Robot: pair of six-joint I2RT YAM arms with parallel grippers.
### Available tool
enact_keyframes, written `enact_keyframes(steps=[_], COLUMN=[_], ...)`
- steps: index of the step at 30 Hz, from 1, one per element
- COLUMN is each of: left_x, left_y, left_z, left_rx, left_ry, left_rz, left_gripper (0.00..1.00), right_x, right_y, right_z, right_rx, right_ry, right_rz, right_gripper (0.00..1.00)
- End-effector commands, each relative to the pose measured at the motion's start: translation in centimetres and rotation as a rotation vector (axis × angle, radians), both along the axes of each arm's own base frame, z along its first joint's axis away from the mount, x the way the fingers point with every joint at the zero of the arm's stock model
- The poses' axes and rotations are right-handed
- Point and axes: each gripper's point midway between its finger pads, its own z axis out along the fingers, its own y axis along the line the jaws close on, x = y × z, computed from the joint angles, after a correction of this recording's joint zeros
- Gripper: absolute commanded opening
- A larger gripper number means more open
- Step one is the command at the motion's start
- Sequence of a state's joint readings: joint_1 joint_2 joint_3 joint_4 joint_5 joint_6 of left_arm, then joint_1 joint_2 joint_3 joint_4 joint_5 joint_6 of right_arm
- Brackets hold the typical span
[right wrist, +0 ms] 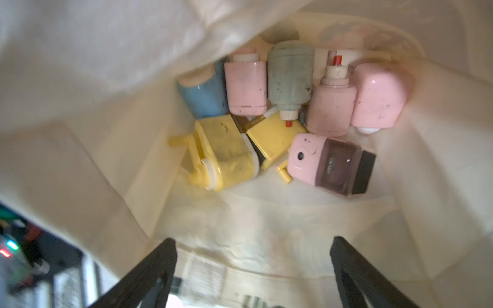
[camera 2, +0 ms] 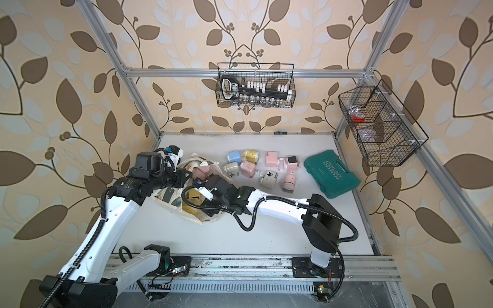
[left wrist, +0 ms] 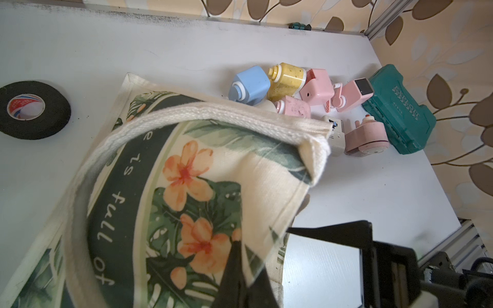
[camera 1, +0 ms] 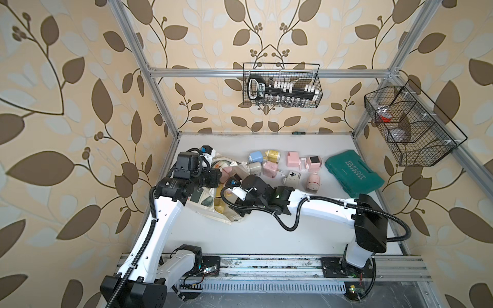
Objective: Take out the pencil sharpeners from the tote bags
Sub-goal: Pick up the pencil sharpener from the canvas bag.
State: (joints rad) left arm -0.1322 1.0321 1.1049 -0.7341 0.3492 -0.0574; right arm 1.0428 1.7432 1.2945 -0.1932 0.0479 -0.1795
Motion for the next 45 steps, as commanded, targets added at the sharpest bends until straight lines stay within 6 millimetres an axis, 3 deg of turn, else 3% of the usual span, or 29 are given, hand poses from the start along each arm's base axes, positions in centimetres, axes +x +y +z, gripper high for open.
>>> enact_keyframes(steps=[1,6,10,14,17,21,25,29,34,45], left_x=[0.3,0.2,0.3,0.3,0.4,0.4,0.4,0.4,0.5,0.6], left_y=[-1.2,-1.4,-1.4,-1.4,-1.4,-1.5,-1.5,-1.5,-1.5,-1.7], left_z=[3.1,3.2,3.0,2.8,2.7,3.0,3.2,3.1,3.2,3.3], left_rx=[-0.046,-0.055,-0.052,-0.051,-0.055,-0.057,-0.054,-0.054,-0.050,-0.062], left_ry=[-0.067,-0.061,-0.056,-0.053,-0.057,-0.060,-0.069,-0.063,-0.068,-0.064], left_rz=[-0.046,-0.057,-0.057,-0.059,-0.060,-0.066,-0.065,-0.066,-0.066,-0.074], left_gripper=[0.00,0.00,0.00,0.00,0.00,0.00,0.00,0.00,0.00,0.00], right_x=[2.1,3.4,3.8,5.5,6.9,7.4,7.6,8.5,12.0,13.7], right_y=[-0.6,0.6,1.5,2.5,3.3,4.0,4.3,4.3,3.4,2.3], right_z=[-1.7,-3.8,-3.5,-2.2,-2.5,-4.6,-4.1,-4.6,-7.1,-11.6], right_rx=[-0.173,-0.366,-0.404,-0.429,-0.460,-0.522,-0.461,-0.511,-0.608,-0.700], right_ry=[-0.250,-0.376,-0.485,-0.571,-0.558,-0.566,-0.545,-0.557,-0.556,-0.529], right_rz=[0.248,0.412,0.516,0.527,0.552,0.632,0.667,0.669,0.578,0.544], right_gripper=[0.90,0.91,0.92,0.93,0.92,0.93,0.94,0.95,0.95,0.92])
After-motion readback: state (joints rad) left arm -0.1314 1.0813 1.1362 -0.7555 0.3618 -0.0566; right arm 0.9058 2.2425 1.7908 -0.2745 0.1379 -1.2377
